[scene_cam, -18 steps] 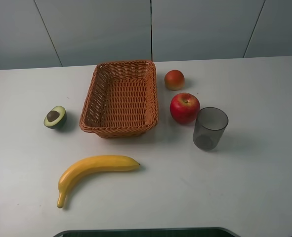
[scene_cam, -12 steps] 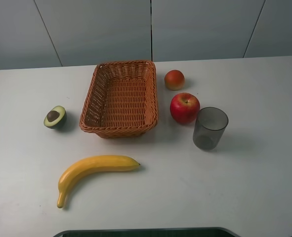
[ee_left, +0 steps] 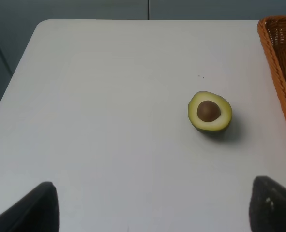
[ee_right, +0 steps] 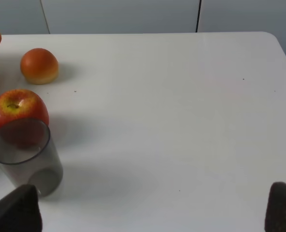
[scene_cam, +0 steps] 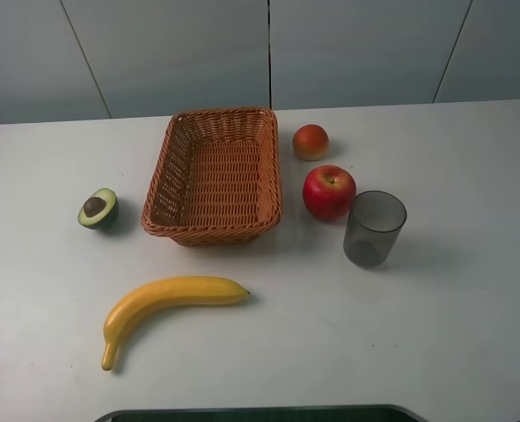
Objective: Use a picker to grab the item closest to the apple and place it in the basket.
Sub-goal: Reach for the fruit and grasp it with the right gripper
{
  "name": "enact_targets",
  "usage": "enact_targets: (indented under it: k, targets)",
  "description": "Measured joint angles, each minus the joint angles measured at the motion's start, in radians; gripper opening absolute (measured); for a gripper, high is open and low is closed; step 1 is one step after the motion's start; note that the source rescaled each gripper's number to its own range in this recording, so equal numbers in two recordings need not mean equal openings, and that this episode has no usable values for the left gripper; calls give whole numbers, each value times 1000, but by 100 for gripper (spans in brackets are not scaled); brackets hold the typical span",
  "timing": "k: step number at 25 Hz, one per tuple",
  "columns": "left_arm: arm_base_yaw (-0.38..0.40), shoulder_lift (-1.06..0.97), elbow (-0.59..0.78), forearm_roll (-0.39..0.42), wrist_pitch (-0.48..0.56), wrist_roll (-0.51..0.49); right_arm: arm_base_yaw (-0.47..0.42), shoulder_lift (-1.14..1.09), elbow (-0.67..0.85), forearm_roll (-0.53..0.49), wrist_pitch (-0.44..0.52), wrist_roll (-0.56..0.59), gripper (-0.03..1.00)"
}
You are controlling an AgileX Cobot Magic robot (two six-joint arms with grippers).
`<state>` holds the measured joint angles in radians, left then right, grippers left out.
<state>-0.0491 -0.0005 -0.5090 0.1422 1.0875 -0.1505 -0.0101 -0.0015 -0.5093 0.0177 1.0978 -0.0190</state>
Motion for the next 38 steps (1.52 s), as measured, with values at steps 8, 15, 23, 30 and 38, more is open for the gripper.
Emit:
enact_targets:
  k: [8, 15, 23, 30, 38]
  targets:
    - [0, 0, 0, 0, 0, 0, 0, 0, 0, 0, 0, 0, 100]
    - [0, 0, 0, 0, 0, 0, 0, 0, 0, 49, 0, 0, 100]
    - [0, 0, 0, 0, 0, 0, 0, 165, -100, 60, -22, 0, 100]
    - [0, 0, 0, 0, 0, 0, 0, 474, -223, 73, -63, -75, 100]
    - [0, 0, 0, 0, 0, 0, 172, 765, -232, 103, -107, -256, 100]
